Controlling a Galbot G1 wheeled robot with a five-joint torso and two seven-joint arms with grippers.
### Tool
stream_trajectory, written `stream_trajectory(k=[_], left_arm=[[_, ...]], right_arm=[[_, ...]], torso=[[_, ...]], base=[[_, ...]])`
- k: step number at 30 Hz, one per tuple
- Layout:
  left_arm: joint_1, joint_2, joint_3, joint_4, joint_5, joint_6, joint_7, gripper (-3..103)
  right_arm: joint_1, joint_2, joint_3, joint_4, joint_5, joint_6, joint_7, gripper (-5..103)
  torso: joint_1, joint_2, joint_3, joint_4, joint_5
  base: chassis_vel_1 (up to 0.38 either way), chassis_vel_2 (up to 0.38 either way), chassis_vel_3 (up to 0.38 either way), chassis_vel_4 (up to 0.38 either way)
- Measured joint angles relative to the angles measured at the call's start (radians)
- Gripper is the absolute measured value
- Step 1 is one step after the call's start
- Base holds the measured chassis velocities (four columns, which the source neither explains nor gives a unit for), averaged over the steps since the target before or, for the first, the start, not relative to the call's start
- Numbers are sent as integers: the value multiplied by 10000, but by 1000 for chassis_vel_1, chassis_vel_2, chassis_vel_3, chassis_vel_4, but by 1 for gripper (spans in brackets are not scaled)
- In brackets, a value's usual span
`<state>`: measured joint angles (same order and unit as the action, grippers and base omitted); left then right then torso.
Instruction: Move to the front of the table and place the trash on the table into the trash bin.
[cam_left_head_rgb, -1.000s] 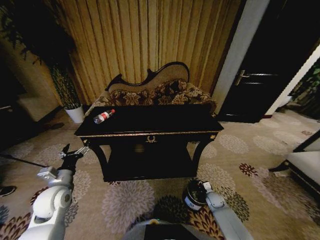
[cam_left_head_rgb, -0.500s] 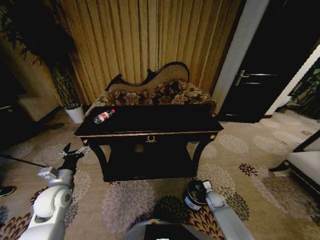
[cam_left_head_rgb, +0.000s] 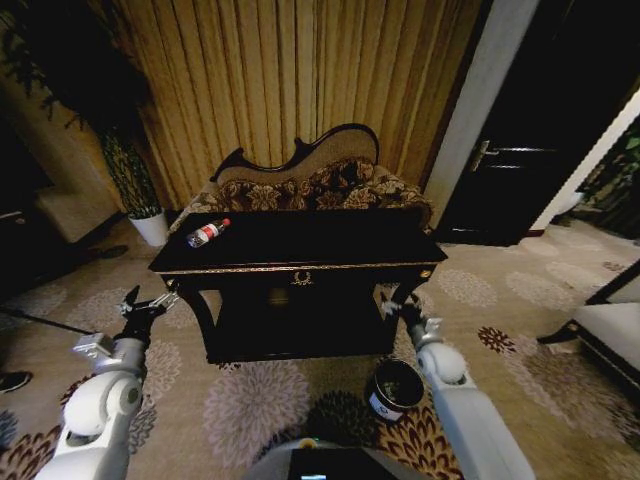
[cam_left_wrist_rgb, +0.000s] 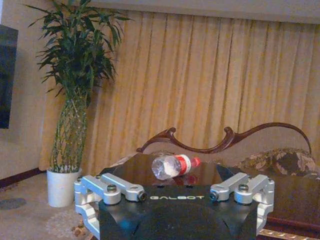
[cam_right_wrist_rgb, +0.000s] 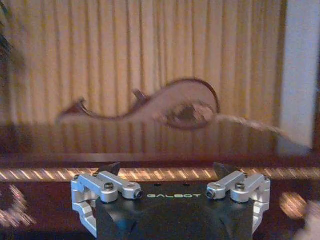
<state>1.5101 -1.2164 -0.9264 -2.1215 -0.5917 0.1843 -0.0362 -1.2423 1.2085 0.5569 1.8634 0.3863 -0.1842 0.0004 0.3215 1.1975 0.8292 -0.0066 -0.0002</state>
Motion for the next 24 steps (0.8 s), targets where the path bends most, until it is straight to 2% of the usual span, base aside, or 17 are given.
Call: stream_trajectory(k=[12, 24], left_arm=[[21, 117, -122, -41, 38, 0, -44, 100], [-10, 133, -150, -39, 44, -5, -49, 100]], right_arm=[[277, 126, -749, 755, 279, -77, -1, 100], [296, 50, -701, 747, 200, -66, -4, 100]], torso=[[0, 0, 0, 0, 1], [-2, 1, 0, -1, 1]], base=[[0, 0, 0, 0], [-79, 84, 89, -69]])
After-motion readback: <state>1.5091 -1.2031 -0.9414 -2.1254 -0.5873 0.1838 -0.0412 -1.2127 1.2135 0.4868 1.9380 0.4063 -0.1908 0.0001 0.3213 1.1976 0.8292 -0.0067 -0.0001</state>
